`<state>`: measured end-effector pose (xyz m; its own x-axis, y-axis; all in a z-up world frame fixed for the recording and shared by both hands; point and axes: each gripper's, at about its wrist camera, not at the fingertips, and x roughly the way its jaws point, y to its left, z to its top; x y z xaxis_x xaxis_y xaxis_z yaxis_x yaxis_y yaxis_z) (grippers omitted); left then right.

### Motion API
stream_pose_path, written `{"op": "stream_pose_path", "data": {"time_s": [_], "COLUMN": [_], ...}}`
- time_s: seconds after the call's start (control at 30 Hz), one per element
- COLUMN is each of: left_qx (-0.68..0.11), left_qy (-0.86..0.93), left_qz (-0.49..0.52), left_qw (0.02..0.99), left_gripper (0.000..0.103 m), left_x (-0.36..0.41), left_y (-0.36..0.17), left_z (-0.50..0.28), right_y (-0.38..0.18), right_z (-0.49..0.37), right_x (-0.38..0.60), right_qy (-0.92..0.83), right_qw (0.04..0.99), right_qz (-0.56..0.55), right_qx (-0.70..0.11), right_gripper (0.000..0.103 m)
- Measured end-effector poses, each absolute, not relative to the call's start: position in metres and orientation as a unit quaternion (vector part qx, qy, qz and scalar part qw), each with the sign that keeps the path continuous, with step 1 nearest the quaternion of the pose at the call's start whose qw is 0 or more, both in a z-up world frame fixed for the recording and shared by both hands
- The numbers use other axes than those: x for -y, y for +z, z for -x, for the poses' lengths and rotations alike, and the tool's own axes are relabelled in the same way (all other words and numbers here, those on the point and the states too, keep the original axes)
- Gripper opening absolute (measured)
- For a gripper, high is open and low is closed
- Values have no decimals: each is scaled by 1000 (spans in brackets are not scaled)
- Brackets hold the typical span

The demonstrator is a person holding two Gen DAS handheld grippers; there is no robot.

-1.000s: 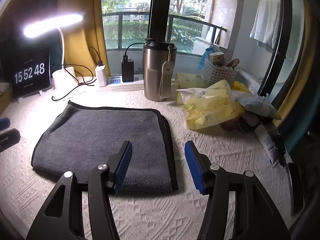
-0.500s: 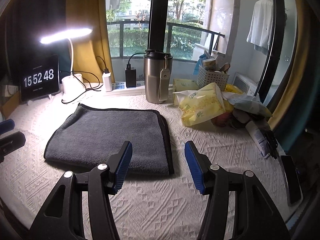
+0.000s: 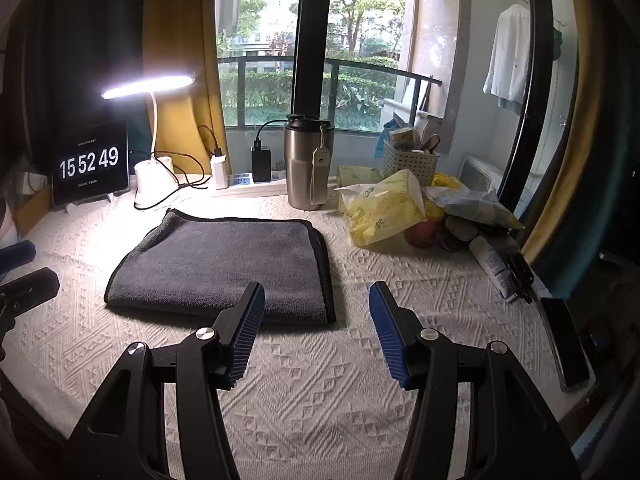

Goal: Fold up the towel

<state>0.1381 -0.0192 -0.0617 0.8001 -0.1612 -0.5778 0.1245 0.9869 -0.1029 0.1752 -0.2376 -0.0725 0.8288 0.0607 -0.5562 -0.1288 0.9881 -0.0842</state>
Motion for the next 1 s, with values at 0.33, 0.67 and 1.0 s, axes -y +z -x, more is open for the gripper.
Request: {"op": "stream_pose_path", "data": {"time_s": [0.33,0.67,1.0], "left_qx": [-280,-247,-188], "left_qy": [-75,-78,-54], "left_qz": [13,14,-2], "left_qw": [957,966,981], "left_gripper": [83,83,83], "left_x": [28,33,32], "left_y": [-50,-39,-21], "left_z": [-110,-79,-48], "right_y": [-61,-41,-24], "right_z": [-147,-113,-78], "right_x": [245,245,249], "right_qy": [46,52,51], "right_qw": [961,968,975], "right_qz": [54,55,54], "right_qx": [-268,-237,-211], "right_gripper": [58,58,58]}}
